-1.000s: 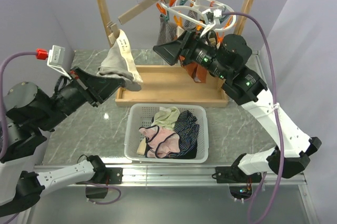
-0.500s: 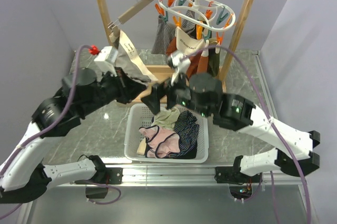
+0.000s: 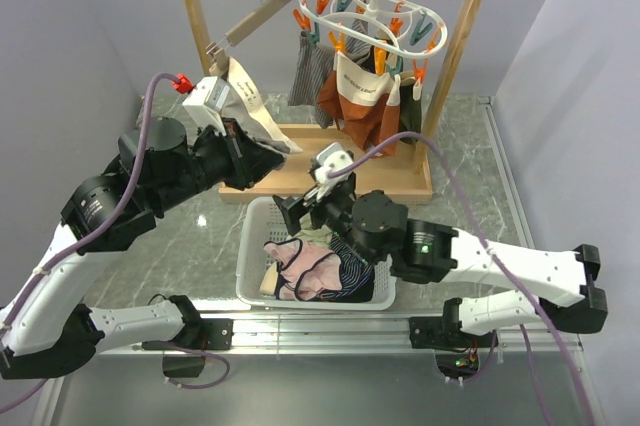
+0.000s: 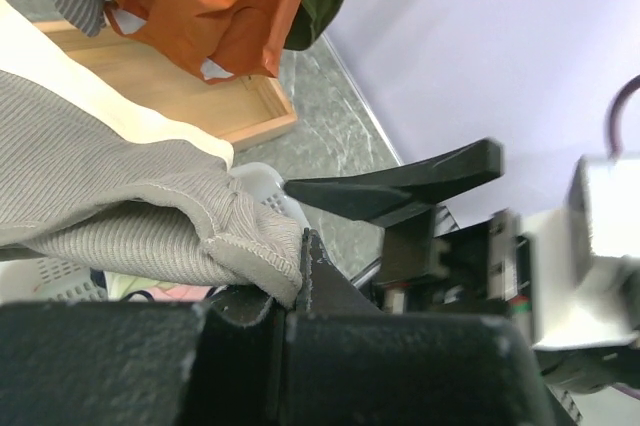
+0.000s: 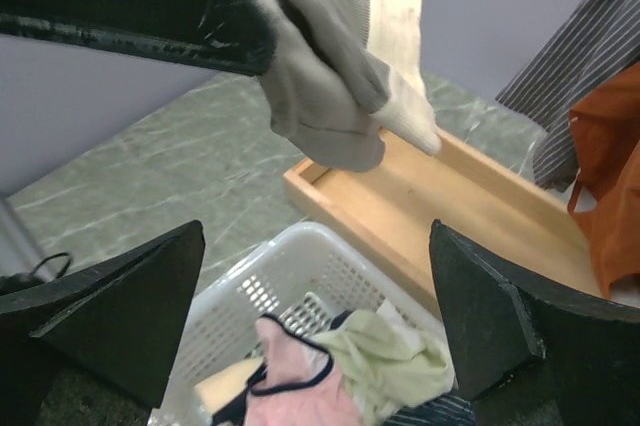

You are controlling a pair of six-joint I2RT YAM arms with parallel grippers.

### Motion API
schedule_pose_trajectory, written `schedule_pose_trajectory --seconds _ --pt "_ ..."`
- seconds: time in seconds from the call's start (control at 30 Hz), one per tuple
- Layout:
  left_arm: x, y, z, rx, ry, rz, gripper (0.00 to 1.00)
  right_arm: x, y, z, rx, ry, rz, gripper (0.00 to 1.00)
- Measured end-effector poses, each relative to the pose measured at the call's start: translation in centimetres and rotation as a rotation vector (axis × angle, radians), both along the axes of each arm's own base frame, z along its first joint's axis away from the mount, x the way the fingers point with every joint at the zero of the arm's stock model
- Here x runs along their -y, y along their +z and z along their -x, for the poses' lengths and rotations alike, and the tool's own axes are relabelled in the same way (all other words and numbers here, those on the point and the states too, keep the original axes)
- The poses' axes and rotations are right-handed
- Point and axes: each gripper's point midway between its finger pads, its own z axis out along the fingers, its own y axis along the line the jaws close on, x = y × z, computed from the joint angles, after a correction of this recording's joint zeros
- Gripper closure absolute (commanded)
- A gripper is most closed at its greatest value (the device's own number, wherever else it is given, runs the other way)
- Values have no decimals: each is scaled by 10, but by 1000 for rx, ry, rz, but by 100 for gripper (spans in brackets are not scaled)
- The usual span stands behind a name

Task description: Remove the underwear clipped to the hanger

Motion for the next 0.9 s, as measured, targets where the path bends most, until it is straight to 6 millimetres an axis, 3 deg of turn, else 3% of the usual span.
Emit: schedule_pose_trajectory --seconds 0.13,0.3,0.4,0.43,0.5,0.53,0.63,0.67,0.73,0.77,0.8,0.9 --pt "5 3 1 -12 -19 9 99 -17 -6 -10 98 -35 -6 0" --pt "9 7 6 -30 -47 35 99 -33 9 -27 199 -119 -73 8" --pt "11 7 9 -39 -59 43 99 -38 16 -37 249 -183 -102 29" --pt "11 7 9 -41 -59 43 99 -40 15 -39 258 -193 -102 53" --pt "10 7 9 -44 -58 45 94 -43 12 -41 265 -197 -92 84" --pt "10 7 10 -45 -58 45 90 -44 12 -41 266 -198 -91 92" --pt "6 9 10 -48 -41 50 66 -44 15 -41 261 -199 -115 100" --pt "4 9 10 -46 -34 53 51 -43 16 -41 259 -199 -120 100" --pt "-2 13 10 -36 -10 63 39 -41 19 -41 253 -198 -135 100" --pt "-6 16 10 -30 4 72 15 -39 22 -41 250 -200 -144 100" --pt "-11 19 11 -18 16 77 5 -37 25 -41 247 -198 -157 100" --pt "-30 33 14 23 74 113 1 -28 34 -40 238 -195 -189 100"
